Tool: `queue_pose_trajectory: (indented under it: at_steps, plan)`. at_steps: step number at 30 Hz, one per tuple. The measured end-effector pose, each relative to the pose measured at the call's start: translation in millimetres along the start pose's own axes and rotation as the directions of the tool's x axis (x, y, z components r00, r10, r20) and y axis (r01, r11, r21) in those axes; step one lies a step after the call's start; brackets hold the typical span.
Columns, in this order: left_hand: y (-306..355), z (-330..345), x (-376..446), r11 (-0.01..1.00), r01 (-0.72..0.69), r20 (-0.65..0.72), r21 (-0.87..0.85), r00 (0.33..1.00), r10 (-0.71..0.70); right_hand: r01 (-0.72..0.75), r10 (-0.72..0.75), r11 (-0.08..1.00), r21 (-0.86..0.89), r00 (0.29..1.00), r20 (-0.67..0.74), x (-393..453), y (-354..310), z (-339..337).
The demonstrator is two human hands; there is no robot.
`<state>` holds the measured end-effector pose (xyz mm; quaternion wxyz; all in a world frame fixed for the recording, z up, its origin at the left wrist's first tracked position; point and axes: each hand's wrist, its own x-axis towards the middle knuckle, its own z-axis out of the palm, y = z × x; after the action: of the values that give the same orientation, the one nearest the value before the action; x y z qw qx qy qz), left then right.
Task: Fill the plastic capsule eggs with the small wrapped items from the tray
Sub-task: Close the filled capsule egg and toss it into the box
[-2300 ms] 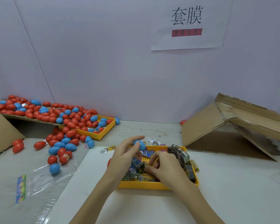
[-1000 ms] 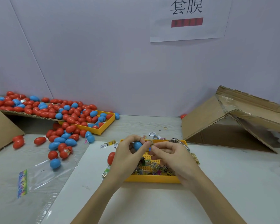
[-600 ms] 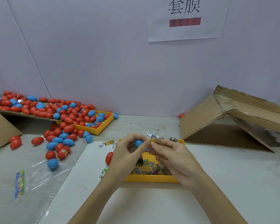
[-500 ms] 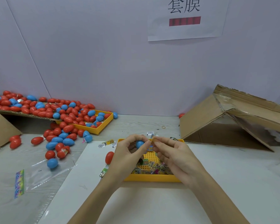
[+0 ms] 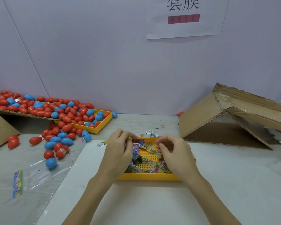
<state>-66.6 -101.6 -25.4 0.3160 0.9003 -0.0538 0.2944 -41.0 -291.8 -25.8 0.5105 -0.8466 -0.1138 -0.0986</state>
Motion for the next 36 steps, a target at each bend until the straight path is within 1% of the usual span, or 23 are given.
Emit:
queue_pose_trajectory:
  at_steps: [2,4,6,7,9,14,19,23,25,27,29,30,32,34,36]
  plan:
    - [-3.6,6.4,-2.6,0.991,-0.052,0.070,0.119,0.997,0.044,0.155,-0.148,0.969,-0.192,0.988,0.053,0.8,3.0,1.9]
    - [-5.1,13.1,-4.8,0.976,-0.110,0.141,0.188,0.986,0.084,0.287,-0.227,0.910,-0.300,0.949,0.218,3.0,5.2,5.0]
    - [-2.9,14.5,-5.3,0.982,-0.126,0.156,0.141,0.982,0.104,0.355,-0.203,0.845,-0.401,0.905,0.374,5.0,8.1,9.7]
    - [-1.8,14.4,-5.0,0.987,-0.124,0.155,0.102,0.982,0.107,0.359,-0.171,0.819,-0.447,0.897,0.407,5.8,9.5,11.3]
    - [0.1,12.4,-4.5,0.996,-0.083,0.148,0.033,0.986,0.077,0.343,-0.141,0.809,-0.478,0.902,0.408,6.9,11.2,13.3]
    - [6.3,6.1,-4.4,0.996,0.030,0.178,-0.082,0.984,-0.015,0.326,-0.141,0.805,-0.496,0.917,0.374,6.6,11.8,13.8]
    - [9.1,7.5,-5.4,0.997,0.047,0.227,-0.066,0.973,-0.031,0.239,-0.100,0.875,-0.421,0.940,0.326,7.8,3.0,15.2]
    - [7.6,9.1,-5.7,0.995,0.052,0.223,-0.081,0.974,-0.033,0.253,-0.133,0.886,-0.389,0.942,0.310,4.7,1.8,17.4]
    - [5.6,10.3,-5.7,0.995,0.050,0.210,-0.091,0.977,-0.030,0.259,-0.171,0.898,-0.356,0.951,0.259,3.0,3.1,17.4]
    - [2.5,12.0,-5.9,0.995,0.029,0.197,-0.095,0.980,-0.009,0.219,-0.185,0.948,-0.232,0.970,0.160,1.8,2.4,15.5]
    - [1.1,12.3,-6.5,0.995,-0.010,0.193,-0.095,0.981,0.028,0.139,-0.136,0.990,-0.033,0.988,0.075,1.5,-0.2,11.6]
    - [1.6,12.0,-6.7,0.994,-0.030,0.191,-0.102,0.980,0.049,0.104,-0.107,0.993,0.058,0.993,0.056,1.5,-2.1,9.5]
    - [3.6,11.6,-7.2,0.988,-0.057,0.159,-0.147,0.984,0.080,0.055,-0.067,0.979,0.194,0.996,0.056,0.9,-5.6,6.5]
    - [6.1,11.4,-6.4,0.982,-0.090,0.108,-0.167,0.988,0.109,0.019,-0.040,0.959,0.283,0.997,0.066,-0.3,-7.8,5.8]
    - [7.0,11.2,-6.0,0.983,-0.145,0.070,-0.109,0.986,0.153,-0.016,-0.001,0.949,0.315,0.998,0.056,-1.1,-8.2,6.1]
